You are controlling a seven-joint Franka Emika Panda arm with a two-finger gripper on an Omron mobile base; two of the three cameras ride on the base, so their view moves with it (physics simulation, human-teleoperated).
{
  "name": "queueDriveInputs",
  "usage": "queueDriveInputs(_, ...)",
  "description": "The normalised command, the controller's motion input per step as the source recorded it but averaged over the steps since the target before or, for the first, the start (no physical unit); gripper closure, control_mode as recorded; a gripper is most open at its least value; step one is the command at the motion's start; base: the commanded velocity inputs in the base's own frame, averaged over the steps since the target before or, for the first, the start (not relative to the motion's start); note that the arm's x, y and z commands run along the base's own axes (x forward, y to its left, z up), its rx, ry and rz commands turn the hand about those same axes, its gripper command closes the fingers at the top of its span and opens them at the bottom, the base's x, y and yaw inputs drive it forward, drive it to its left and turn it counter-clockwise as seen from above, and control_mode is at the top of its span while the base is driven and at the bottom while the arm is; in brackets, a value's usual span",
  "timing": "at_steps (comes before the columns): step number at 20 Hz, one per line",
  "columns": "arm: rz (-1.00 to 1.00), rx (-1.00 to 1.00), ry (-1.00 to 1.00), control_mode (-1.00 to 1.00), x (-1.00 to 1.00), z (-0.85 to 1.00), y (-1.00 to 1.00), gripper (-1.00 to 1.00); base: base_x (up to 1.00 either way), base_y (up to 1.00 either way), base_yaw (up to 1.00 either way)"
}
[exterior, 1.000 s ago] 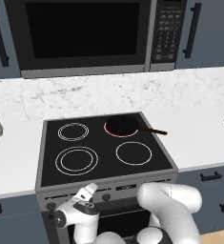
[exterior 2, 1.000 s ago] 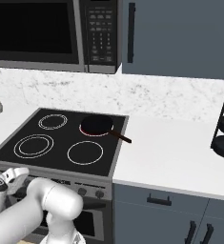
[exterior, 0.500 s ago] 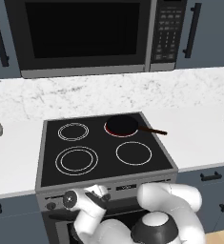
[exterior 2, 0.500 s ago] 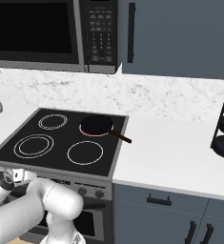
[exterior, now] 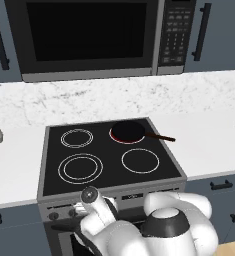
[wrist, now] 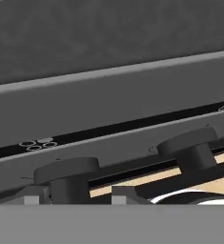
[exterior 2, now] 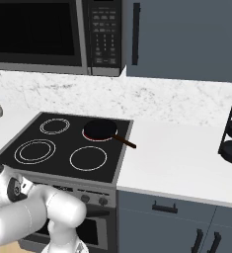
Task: Turn off the rear right burner of the stove.
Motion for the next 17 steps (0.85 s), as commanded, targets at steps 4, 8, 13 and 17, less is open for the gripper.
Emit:
queueDriveInputs(4,-0.33,0.4,0.01,-1.0,0.22,0.0,-0.36,1.0,0.0,0.0,0.0)
queueDriveInputs(8,-0.3,0.22,0.0,-1.0,0.31,0.0,-0.13,1.0,0.0,0.0,0.0)
queueDriveInputs(13,-0.02,0.03,-0.02,-1.0,0.0,-0.01,-0.09,1.0,0.0,0.0,0.0)
queueDriveInputs(17,0.0,0.0,0.0,-1.0,0.0,0.0,0.0,1.0,0.0,0.0,0.0)
